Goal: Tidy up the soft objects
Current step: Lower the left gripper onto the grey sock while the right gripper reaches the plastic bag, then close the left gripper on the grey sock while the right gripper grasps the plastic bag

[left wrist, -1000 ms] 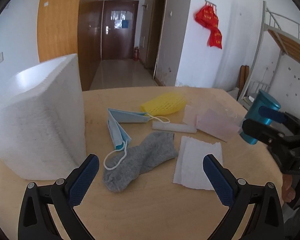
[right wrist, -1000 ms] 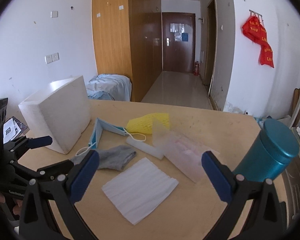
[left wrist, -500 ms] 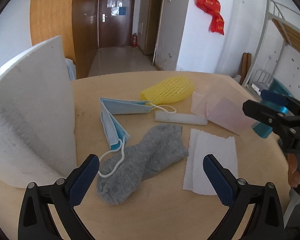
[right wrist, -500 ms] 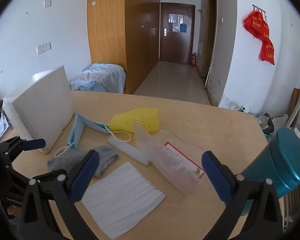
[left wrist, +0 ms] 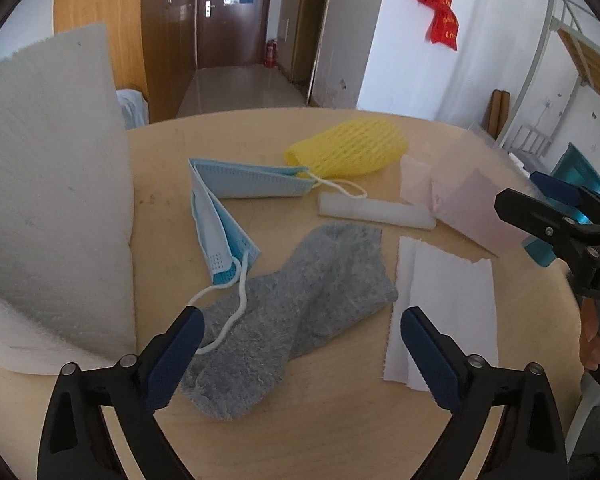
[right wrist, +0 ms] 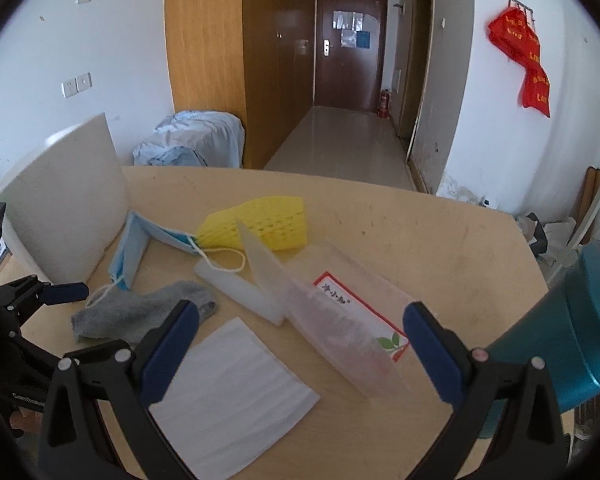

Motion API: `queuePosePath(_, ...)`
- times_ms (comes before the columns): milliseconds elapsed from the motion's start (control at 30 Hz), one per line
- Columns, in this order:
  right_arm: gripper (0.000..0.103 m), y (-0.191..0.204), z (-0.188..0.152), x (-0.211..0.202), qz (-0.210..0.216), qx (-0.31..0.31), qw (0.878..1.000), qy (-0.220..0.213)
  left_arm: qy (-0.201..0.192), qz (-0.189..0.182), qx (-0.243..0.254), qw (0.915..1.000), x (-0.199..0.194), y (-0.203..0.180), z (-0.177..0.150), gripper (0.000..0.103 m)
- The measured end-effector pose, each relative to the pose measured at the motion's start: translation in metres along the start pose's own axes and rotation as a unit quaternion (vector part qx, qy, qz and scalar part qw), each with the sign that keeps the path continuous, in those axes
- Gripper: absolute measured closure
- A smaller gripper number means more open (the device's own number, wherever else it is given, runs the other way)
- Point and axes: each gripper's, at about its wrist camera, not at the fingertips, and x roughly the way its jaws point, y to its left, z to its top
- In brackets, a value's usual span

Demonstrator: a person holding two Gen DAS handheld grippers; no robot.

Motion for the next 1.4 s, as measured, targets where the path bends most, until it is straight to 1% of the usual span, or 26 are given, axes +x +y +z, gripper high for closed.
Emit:
queuePosePath(133, 0.003, -0.002, 0.0, 0.007, -0.007, -0.002, 1.0, 0.009, 0.01, 0.003, -0.001, 0.9999, 0.01, 0.002, 0.0, 0.011)
queuePosePath(233, 0.006, -0.005, 0.001, 0.011, -0.014, -0.004, 1.0, 0.014, 0.017, 0.002, -0.001, 0.9999, 0.013, 0.004, -0.001, 0.016)
queuePosePath(300, 0.016, -0.007, 0.001, 0.013, -0.016, -0.004, 1.0, 0.019, 0.018, 0.006, 0.002, 0.9998, 0.017, 0.004, -0.001, 0.023)
queuePosePath(367, 0.019, -0.009, 0.002, 0.015, -0.012, -0.003, 1.0, 0.025, 0.02, 0.005, 0.004, 0.9998, 0.018, 0.004, -0.002, 0.027)
queuePosePath(400, 0.019, -0.008, 0.002, 0.015, -0.015, -0.007, 1.0, 0.025, 0.02, 0.005, 0.004, 0.9998, 0.018, 0.004, -0.002, 0.027)
queuePosePath(467, 0.019, -0.008, 0.003, 0.013, -0.037, -0.019, 0.999, 0.019, 0.02, 0.006, 0.005, 0.9998, 0.018, 0.004, -0.002, 0.027)
queuePosePath(533, 0.019, -0.009, 0.006, 0.01, -0.048, -0.025, 0.998, 0.013, 0.017, 0.005, 0.006, 0.9998, 0.018, 0.005, -0.002, 0.027)
queuePosePath(633, 0.019, -0.011, 0.008, 0.02, -0.052, -0.025, 0.998, 0.027, 0.018, 0.007, 0.01, 0.9997, 0.021, 0.004, -0.001, 0.028)
queuePosePath(700, 0.019, -0.011, 0.006, 0.031, -0.056, -0.033, 0.997, 0.045, 0.018, 0.013, 0.015, 0.9996, 0.023, 0.003, -0.001, 0.035)
queuePosePath(800, 0.02, -0.01, 0.0, 0.039, -0.067, -0.039, 0.995, 0.056, 0.017, 0.011, 0.014, 0.9997, 0.021, 0.005, 0.0, 0.043)
queuePosePath(833, 0.023, -0.009, -0.001, 0.037, -0.064, -0.041, 0.996, 0.054, 0.016, 0.011, 0.013, 0.9997, 0.021, 0.005, 0.0, 0.044)
queuePosePath(900, 0.044, -0.009, -0.001, 0.032, -0.045, -0.039, 0.997, 0.053, 0.014, 0.011, 0.013, 0.9998, 0.02, 0.007, 0.0, 0.053)
queuePosePath(933, 0.049, -0.01, -0.001, 0.029, -0.034, -0.033, 0.998, 0.052, 0.014, 0.009, 0.013, 0.9998, 0.02, 0.007, 0.0, 0.054)
queuePosePath(967, 0.059, -0.01, -0.001, 0.027, -0.028, -0.028, 0.998, 0.051, 0.014, 0.008, 0.013, 0.9998, 0.019, 0.007, 0.0, 0.058)
queuePosePath(1000, 0.067, -0.01, -0.001, 0.027, -0.026, -0.028, 0.998, 0.052, 0.013, 0.007, 0.013, 0.9998, 0.019, 0.008, 0.0, 0.06)
queuePosePath(1033, 0.07, -0.008, 0.0, 0.026, -0.024, -0.028, 0.998, 0.054, 0.013, 0.006, 0.013, 0.9998, 0.018, 0.009, 0.0, 0.061)
queuePosePath(1100, 0.082, -0.008, -0.002, 0.024, -0.015, -0.025, 0.998, 0.056, 0.011, 0.006, 0.011, 0.9999, 0.017, 0.011, 0.0, 0.065)
queuePosePath(1167, 0.088, -0.007, -0.003, 0.023, -0.008, -0.022, 0.998, 0.057, 0.009, 0.003, 0.009, 0.9999, 0.015, 0.013, -0.001, 0.066)
queuePosePath(1233, 0.09, -0.007, -0.004, 0.022, -0.002, -0.019, 0.998, 0.056, 0.005, 0.001, 0.008, 1.0, 0.013, 0.015, -0.001, 0.068)
queuePosePath(1300, 0.096, -0.008, -0.004, 0.021, 0.01, -0.009, 0.999, 0.053, 0.002, 0.0, 0.009, 1.0, 0.012, 0.014, 0.0, 0.073)
queuePosePath(1400, 0.098, -0.01, -0.002, 0.012, 0.012, -0.003, 0.999, 0.036, 0.002, -0.002, 0.01, 0.9999, 0.011, 0.013, 0.0, 0.073)
